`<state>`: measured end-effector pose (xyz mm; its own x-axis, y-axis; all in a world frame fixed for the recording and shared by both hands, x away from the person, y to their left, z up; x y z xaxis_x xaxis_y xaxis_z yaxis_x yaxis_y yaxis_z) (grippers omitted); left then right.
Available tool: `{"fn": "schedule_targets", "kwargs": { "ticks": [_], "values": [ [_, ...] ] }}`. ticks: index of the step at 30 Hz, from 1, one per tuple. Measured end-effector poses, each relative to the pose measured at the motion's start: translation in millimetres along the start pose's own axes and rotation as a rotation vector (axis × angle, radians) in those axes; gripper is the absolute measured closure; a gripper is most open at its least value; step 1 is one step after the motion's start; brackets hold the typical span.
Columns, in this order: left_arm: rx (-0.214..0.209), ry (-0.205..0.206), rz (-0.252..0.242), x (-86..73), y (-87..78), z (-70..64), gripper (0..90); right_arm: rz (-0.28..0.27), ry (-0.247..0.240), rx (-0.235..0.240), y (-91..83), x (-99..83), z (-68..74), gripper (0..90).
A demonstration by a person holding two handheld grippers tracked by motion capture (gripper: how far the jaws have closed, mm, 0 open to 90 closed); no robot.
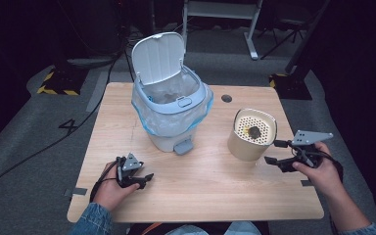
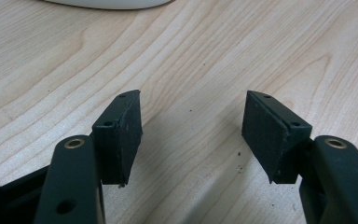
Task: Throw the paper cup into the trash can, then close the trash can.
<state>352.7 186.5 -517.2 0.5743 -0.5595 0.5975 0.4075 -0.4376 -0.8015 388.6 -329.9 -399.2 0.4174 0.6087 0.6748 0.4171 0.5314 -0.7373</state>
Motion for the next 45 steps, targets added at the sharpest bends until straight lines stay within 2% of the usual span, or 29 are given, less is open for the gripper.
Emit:
{"fn": "schedule_targets", "kwargs": {
  "ticks": [2, 4, 7, 10, 14, 18, 21, 22, 23, 31, 37, 43, 45],
  "values": [
    [0.006, 0.001, 0.0, 0.1, -0.3, 0.5, 39.0, 0.009, -0.002, -0.012, 8.3, -10.9, 1.0, 22.9],
    [0.013, 0.004, 0.002, 0.2, -0.8, 1.4, 39.4, 0.005, 0.012, -0.002, 16.2, -21.1, 1.9, 23.7],
    [0.01, -0.007, -0.002, 0.2, -1.2, 1.0, 39.7, -0.023, -0.04, -0.031, 21.6, -30.8, 10.4, 24.3],
    [0.007, -0.011, -0.013, 0.9, -3.1, 1.5, 40.3, -0.004, -0.004, 0.0, 31.6, -43.7, 17.8, 24.2],
    [0.006, -0.015, -0.017, 1.6, -5.5, 2.1, 40.4, 0.057, 0.035, 0.017, 51.6, -65.3, 18.7, 24.1],
    [0.009, -0.017, -0.032, 4.6, -9.9, 3.2, 40.3, 0.061, 0.058, 0.003, 63.8, -77.0, 18.9, 22.9],
    [0.006, -0.022, -0.039, 8.4, -14.5, 3.4, 40.1, 0.082, 0.041, -0.027, 72.7, -83.3, 20.3, 22.1],
    [0.01, -0.016, -0.039, 10.2, -16.7, 3.7, 40.1, 0.1, 0.034, -0.031, 76.0, -85.7, 20.9, 19.1],
    [0.003, -0.02, -0.046, 12.2, -18.7, 3.0, 40.1, 0.071, 0.059, -0.017, 79.2, -87.3, 21.4, 17.1],
    [-0.049, -0.026, -0.126, 29.0, -40.0, 0.9, 39.7, 0.069, 0.056, -0.008, 80.3, -87.0, 20.5, 16.0],
    [-0.061, -0.034, -0.162, 40.6, -57.2, 5.8, 39.7, 0.069, 0.056, -0.008, 80.3, -87.0, 20.5, 16.0],
    [-0.064, -0.025, -0.183, 58.8, -84.1, 12.6, 39.1, 0.068, 0.056, -0.008, 80.3, -87.0, 20.5, 16.0],
    [-0.051, -0.018, -0.192, 65.2, -94.3, 15.0, 39.1, 0.068, 0.056, -0.008, 80.3, -87.0, 20.5, 16.0]
  ]
}}
Point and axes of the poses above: each handheld gripper's, and its own axes: y roughly forward along the jaws, x roughly out of its top, z roughly to its left, the point moved 2 cm from there along y, roughly forward along the jaws, and after that the axes turned 9 degrees about z, right-handed, at the moved point
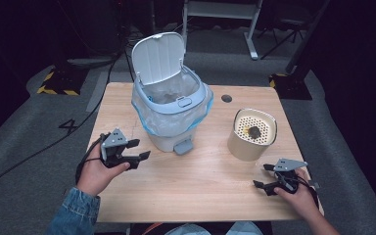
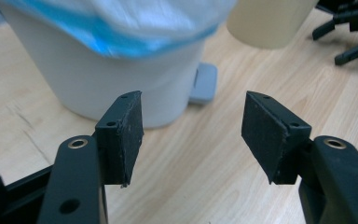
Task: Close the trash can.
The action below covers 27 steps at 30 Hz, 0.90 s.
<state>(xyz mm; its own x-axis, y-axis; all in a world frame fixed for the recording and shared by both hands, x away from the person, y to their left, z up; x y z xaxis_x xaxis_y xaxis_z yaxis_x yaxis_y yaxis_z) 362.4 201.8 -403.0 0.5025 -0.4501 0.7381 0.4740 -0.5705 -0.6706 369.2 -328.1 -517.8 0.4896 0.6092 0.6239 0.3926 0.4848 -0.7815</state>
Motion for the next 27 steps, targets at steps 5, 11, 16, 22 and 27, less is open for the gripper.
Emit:
{"fn": "schedule_targets", "kwargs": {
  "ticks": [5, 11, 16, 22, 27],
  "values": [
    [0.0, 0.003, -0.038, 18.3, -20.8, 4.8, 38.9, -0.001, 0.0, 0.001, 0.0, 0.0, -0.2, 16.1],
    [0.042, 0.021, -0.086, 39.4, -40.8, 17.2, 39.1, -0.001, 0.0, 0.001, 0.0, 0.0, -0.1, 16.1],
    [0.102, 0.033, -0.127, 60.1, -53.6, 26.9, 39.4, -0.001, 0.0, 0.0, 0.0, 0.0, 0.0, 16.0],
    [0.116, 0.024, -0.152, 89.2, -64.2, 38.9, 39.9, -0.001, 0.0, 0.0, 0.0, 0.0, 0.0, 16.0],
    [0.12, 0.009, -0.168, 112.4, -67.5, 49.6, 40.1, -0.001, 0.0, 0.0, 0.0, 0.0, 0.0, 16.0]
  ]
}}
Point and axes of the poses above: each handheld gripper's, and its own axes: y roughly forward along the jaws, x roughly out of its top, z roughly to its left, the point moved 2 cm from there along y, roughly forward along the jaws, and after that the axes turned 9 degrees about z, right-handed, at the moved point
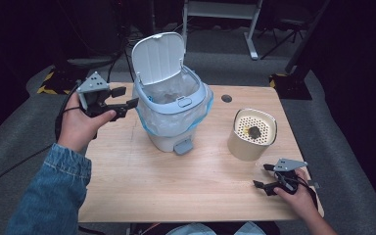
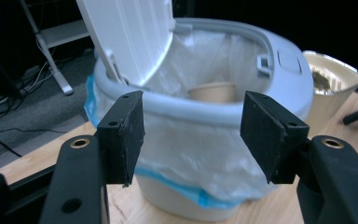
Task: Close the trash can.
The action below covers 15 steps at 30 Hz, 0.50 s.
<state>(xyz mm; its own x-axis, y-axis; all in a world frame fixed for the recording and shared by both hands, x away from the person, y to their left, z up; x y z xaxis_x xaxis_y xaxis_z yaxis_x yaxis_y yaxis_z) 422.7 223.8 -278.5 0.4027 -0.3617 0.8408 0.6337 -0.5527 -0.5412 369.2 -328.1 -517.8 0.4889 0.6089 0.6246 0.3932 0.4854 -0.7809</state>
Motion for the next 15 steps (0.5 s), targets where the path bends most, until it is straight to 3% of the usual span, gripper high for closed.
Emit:
{"fn": "schedule_targets", "kwargs": {
  "ticks": [10, 15],
  "values": [
    [0.052, 0.007, 0.005, 32.8, 14.1, 17.6, 40.0, 0.0, 0.0, 0.0, 0.0, 0.0, 0.0, 16.0],
    [0.07, -0.004, -0.025, 48.5, 19.6, 27.8, 40.0, -0.001, 0.002, -0.001, -0.1, -0.2, 0.3, 16.1]
  ]
}}
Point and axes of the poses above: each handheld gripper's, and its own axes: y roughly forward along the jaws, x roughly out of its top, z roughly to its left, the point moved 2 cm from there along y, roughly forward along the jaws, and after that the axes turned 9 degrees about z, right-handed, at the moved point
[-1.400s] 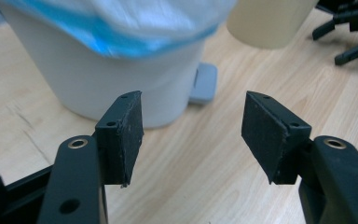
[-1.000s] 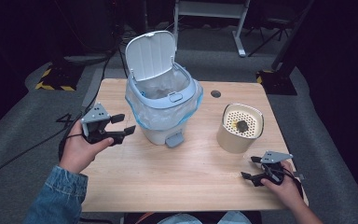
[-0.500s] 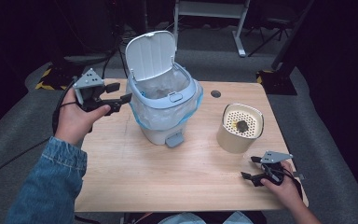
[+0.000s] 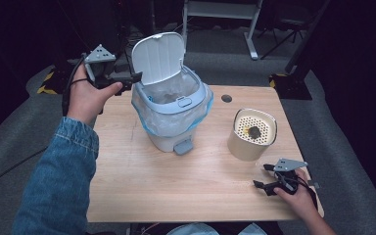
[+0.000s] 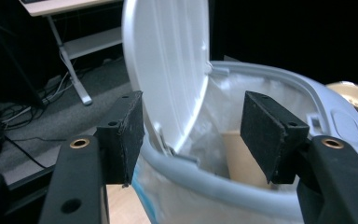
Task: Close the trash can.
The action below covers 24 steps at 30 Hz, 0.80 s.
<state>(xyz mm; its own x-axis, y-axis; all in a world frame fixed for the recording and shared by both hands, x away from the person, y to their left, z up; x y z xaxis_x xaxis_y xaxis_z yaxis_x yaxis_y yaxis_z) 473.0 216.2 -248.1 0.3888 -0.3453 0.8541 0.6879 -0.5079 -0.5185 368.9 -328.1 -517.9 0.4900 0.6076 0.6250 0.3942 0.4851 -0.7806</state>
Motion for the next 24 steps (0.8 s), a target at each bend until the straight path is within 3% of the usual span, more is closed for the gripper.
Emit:
{"fn": "schedule_targets", "kwargs": {
  "ticks": [5, 9, 15, 20, 24],
  "values": [
    [0.023, -0.022, -0.01, 9.2, 9.5, 9.6, 40.4, 0.001, 0.002, 0.0, -0.3, -0.3, 0.3, 16.2],
    [0.003, -0.052, -0.034, 14.1, 16.0, 11.7, 41.2, 0.001, 0.002, 0.0, -0.3, -0.3, 0.3, 16.2],
    [-0.019, -0.056, -0.057, 19.9, 20.1, 7.9, 41.2, 0.0, 0.005, 0.001, -0.3, -0.3, 0.4, 16.2],
    [-0.072, -0.086, -0.057, 20.5, 15.2, 3.5, 44.9, 0.0, 0.005, 0.001, -0.3, -0.3, 0.5, 16.2],
    [-0.121, -0.052, -0.036, 18.6, 11.0, -10.7, 45.2, 0.001, 0.002, 0.0, -0.4, -0.4, 0.3, 16.1]
  ]
}}
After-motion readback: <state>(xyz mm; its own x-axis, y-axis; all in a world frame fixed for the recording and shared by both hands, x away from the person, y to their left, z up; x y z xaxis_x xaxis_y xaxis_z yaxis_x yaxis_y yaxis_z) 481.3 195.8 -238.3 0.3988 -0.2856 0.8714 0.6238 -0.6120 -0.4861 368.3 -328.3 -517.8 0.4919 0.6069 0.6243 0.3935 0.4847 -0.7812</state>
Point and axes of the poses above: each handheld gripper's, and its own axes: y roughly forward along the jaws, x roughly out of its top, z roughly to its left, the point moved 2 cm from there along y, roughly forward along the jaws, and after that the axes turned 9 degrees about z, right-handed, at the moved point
